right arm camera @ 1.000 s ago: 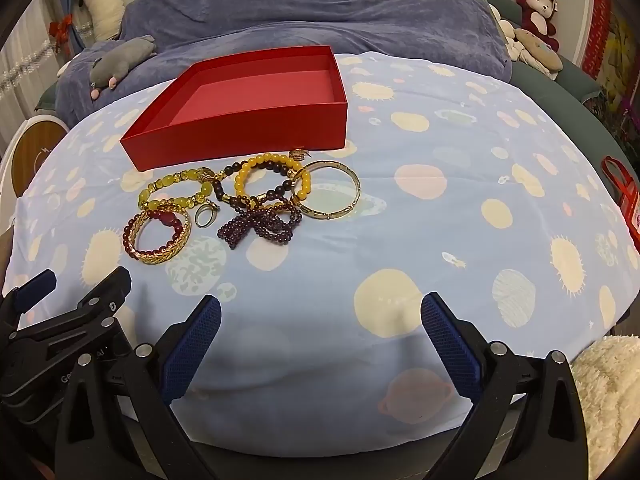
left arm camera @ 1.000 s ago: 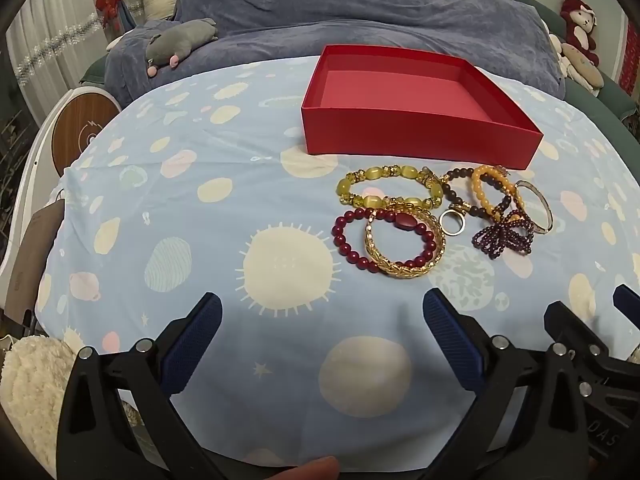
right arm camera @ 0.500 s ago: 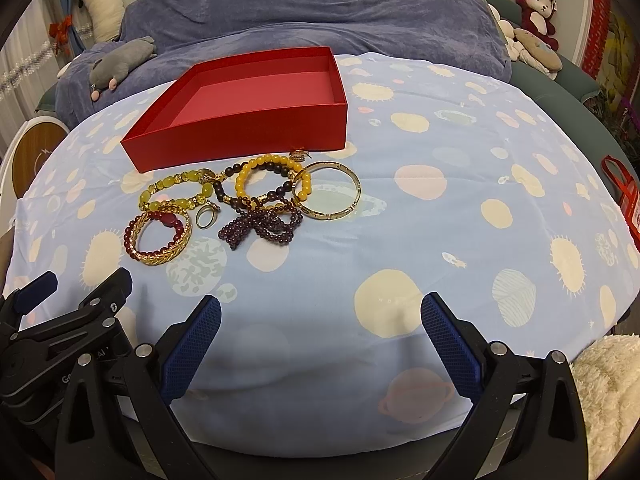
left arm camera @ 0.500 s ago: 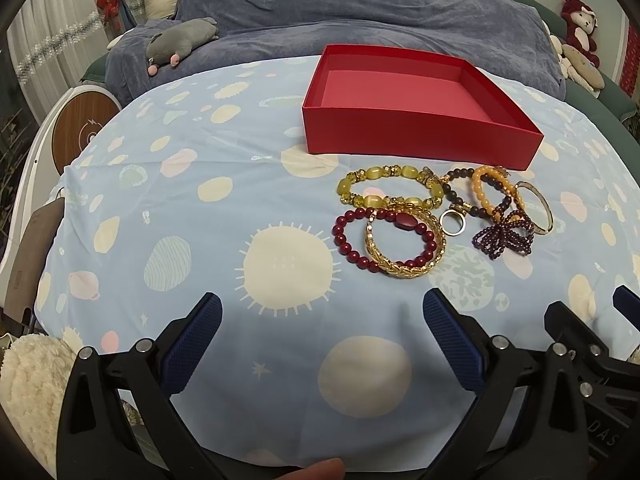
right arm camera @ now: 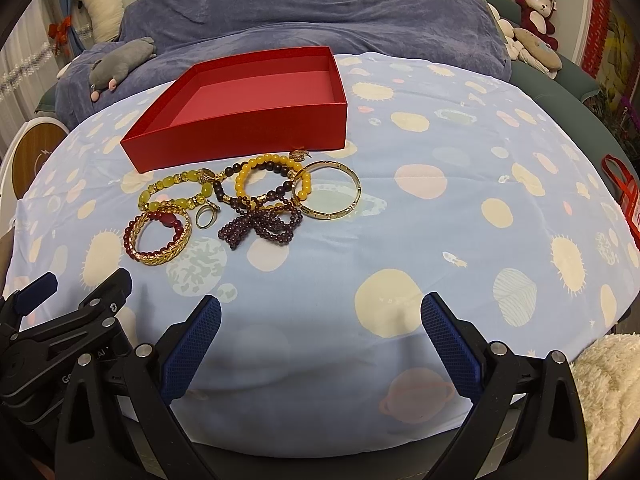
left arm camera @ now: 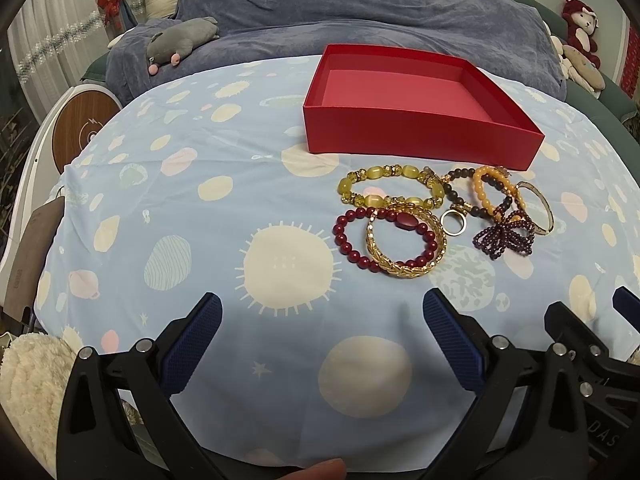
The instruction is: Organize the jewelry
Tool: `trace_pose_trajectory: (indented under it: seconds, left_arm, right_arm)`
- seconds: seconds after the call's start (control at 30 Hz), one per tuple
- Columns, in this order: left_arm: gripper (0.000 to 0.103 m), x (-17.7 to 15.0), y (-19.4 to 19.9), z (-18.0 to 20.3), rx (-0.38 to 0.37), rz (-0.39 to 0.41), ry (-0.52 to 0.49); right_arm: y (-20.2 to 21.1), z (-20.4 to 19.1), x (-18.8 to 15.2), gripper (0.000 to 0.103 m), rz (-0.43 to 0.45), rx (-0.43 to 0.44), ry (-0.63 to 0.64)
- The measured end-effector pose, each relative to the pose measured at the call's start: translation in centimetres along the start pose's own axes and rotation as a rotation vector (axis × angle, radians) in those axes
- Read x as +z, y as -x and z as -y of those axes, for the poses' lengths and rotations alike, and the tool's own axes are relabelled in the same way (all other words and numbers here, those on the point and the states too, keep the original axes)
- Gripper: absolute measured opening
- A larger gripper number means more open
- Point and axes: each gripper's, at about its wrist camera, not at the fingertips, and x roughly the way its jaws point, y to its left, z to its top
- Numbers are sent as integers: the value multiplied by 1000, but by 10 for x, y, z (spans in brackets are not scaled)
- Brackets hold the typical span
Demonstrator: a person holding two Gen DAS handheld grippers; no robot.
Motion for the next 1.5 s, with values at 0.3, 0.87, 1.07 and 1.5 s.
trace_pose_trajectory:
  seconds: [0.3,0.87,1.07,1.5]
  left_arm:
    - [96,1,1,-1,1,-1,-2]
    - [96,2,0,-1,2,-1,-2]
    - [96,2,0,-1,3,-1,-2]
    - [96,1,-1,-2,2,-1,-3]
  right_arm:
    - [0,0,0,96,0,1,0]
    - [0,1,0,96,-1,2,-3]
    - [-1,1,0,96,-1,3,-4]
    - [-2,2,-1,96,-1,3,-5]
